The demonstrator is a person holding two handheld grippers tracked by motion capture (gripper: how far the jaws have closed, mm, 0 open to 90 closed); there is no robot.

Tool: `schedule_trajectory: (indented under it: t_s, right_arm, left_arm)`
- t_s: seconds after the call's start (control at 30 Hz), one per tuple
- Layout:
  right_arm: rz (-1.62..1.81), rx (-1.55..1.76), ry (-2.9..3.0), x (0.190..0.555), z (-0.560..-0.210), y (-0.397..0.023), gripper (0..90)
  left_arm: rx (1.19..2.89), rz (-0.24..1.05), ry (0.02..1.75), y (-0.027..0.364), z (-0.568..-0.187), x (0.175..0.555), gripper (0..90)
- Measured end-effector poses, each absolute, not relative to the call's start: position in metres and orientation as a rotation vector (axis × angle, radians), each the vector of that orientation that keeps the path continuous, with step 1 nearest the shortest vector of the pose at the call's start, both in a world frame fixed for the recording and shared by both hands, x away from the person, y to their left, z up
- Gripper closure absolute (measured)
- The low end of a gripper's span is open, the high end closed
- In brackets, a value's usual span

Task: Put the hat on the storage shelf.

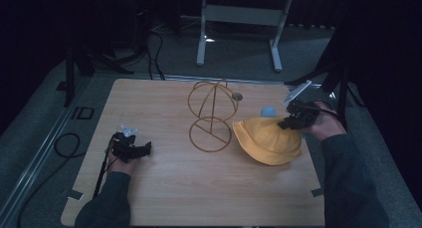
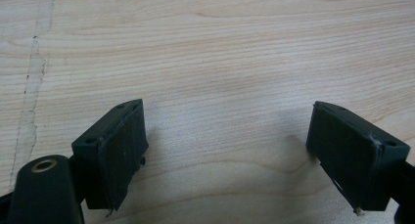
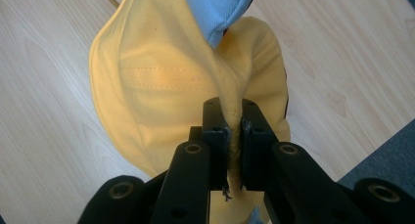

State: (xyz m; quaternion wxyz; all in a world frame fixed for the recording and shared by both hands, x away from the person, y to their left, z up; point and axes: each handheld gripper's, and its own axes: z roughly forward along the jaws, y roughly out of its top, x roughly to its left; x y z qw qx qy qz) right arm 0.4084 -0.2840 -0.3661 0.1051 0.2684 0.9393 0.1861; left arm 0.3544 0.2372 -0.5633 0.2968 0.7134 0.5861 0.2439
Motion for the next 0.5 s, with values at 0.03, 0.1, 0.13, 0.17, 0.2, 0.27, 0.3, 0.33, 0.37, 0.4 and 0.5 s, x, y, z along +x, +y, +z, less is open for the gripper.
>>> schedule_trajectory:
  t_s: [0.03,0.1,0.13,0.17,0.2,0.27,0.3,0.33,0.37,0.4,0.5]
  right_arm:
    - [0.562,0.793,2.766,0.409,-0.365,-0.285,83.9]
    - [0.578,0.797,2.757,0.409,-0.362,-0.287,83.9]
    - [0.584,0.796,2.755,0.409,-0.36,-0.287,83.9]
    - [0.588,0.798,2.751,0.408,-0.359,-0.288,83.9]
    - [0.592,0.8,2.748,0.408,-0.357,-0.288,83.9]
    - [0.61,0.802,2.74,0.408,-0.355,-0.29,83.9]
    - [0.621,0.804,2.736,0.408,-0.354,-0.291,83.9]
    - [0.628,0.812,2.732,0.407,-0.352,-0.292,83.9]
    - [0.638,0.819,2.725,0.407,-0.351,-0.293,83.9]
    - [0.645,0.824,2.721,0.408,-0.35,-0.295,83.9]
    - [0.662,0.827,2.708,0.407,-0.347,-0.298,83.9]
  left_arm:
    - [1.897,0.649,1.558,0.237,-0.563,0.354,15.2]
    - [1.897,0.649,1.558,0.237,-0.563,0.354,15.2]
    - [1.897,0.649,1.558,0.237,-0.563,0.354,15.2]
    - [1.896,0.649,1.558,0.237,-0.563,0.354,15.2]
    - [1.897,0.649,1.558,0.237,-0.563,0.354,15.2]
    - [1.897,0.649,1.558,0.237,-0.563,0.354,15.2]
    - [1.897,0.649,1.558,0.237,-0.563,0.354,15.2]
    - [1.897,0.649,1.558,0.237,-0.563,0.354,15.2]
    - [1.896,0.649,1.558,0.237,-0.563,0.354,15.2]
    - [1.897,0.649,1.558,0.237,-0.563,0.354,15.2]
    - [1.897,0.648,1.558,0.237,-0.563,0.354,15.2]
